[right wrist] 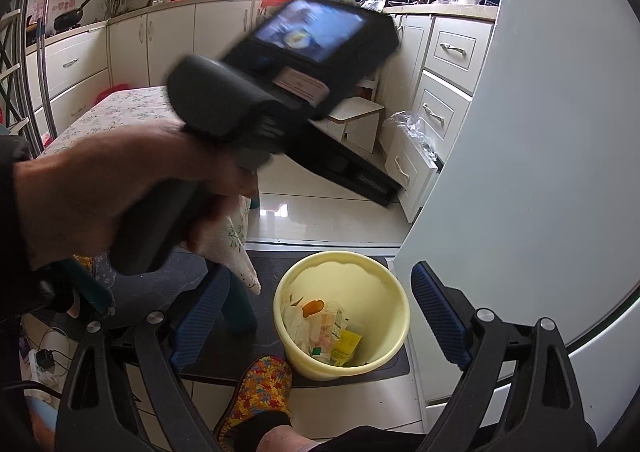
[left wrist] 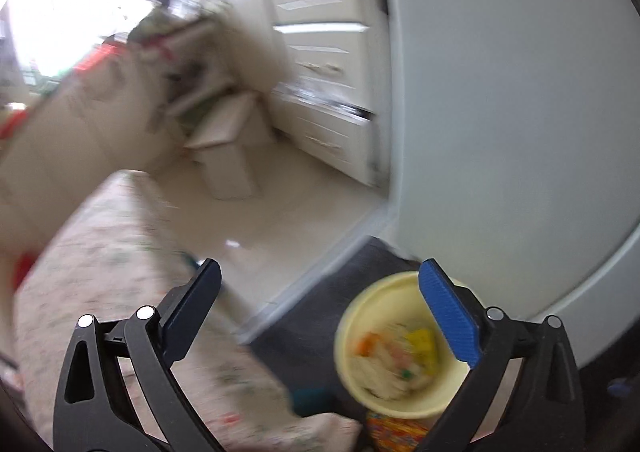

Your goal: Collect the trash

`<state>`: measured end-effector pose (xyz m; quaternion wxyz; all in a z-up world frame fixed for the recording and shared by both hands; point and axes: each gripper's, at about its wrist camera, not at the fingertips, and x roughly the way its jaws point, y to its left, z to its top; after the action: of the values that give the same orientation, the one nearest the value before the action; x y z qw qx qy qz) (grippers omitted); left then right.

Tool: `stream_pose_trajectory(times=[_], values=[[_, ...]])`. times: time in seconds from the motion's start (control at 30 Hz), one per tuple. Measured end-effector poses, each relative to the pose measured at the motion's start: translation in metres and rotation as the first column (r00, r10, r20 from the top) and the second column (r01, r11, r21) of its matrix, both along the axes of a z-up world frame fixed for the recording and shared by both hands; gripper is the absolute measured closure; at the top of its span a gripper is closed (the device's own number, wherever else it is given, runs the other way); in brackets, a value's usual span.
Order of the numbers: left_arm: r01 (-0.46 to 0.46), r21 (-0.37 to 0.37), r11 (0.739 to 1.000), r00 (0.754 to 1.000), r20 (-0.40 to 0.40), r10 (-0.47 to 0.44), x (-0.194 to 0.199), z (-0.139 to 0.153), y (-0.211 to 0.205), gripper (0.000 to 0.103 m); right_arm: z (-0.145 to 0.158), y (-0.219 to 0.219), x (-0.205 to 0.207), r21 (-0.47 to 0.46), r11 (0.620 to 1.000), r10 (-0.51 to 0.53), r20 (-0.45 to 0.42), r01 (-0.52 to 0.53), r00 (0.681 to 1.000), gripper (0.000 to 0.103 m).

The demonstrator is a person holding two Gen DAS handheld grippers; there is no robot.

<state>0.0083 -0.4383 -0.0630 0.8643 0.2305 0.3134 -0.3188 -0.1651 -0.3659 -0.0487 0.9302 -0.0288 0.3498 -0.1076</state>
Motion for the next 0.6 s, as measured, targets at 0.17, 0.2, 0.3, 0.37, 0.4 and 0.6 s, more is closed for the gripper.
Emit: stream_pose_trajectory(times=[0.17, 0.2, 0.3, 0.37, 0.4, 0.6], values=[[-0.04, -0.059, 0.997, 0.999, -0.026, 0.039, -0.004, 0.024, 0.031, 0.008, 0.0, 0.002, 0.001, -0.016, 1.0, -0.008, -0.001, 0.008, 1.0, 0.011], [-0.048, -0.076, 0.996, 0.998, -0.031, 0.046, -0.006, 0.029, 0.038, 0.008, 0.0, 0.002, 0.001, -0.018, 1.0, -0.013, 0.002, 0.013, 1.0, 0.011], [-0.054, -0.113, 0.992, 0.996, -0.072, 0.047, -0.013, 0.04, 0.058, 0.008, 0.001, 0.001, -0.001, -0.022, 0.999, -0.028, 0.013, 0.028, 1.0, 0.009], [-0.068, -0.111, 0.991, 0.995, -0.08, 0.06, -0.021, 0.044, 0.07, 0.008, 0.003, 0.0, -0.001, -0.028, 0.999, -0.037, 0.022, 0.038, 0.999, 0.008], [-0.074, -0.113, 0.991, 0.994, -0.082, 0.065, -0.026, 0.047, 0.076, 0.008, 0.003, 0.001, -0.002, -0.033, 0.999, -0.042, 0.028, 0.042, 0.999, 0.008], [-0.126, -0.124, 0.984, 0.99, -0.082, 0.117, -0.048, 0.059, 0.11, 0.008, 0.009, 0.005, -0.005, -0.074, 0.995, -0.058, 0.082, 0.064, 0.995, 0.008]])
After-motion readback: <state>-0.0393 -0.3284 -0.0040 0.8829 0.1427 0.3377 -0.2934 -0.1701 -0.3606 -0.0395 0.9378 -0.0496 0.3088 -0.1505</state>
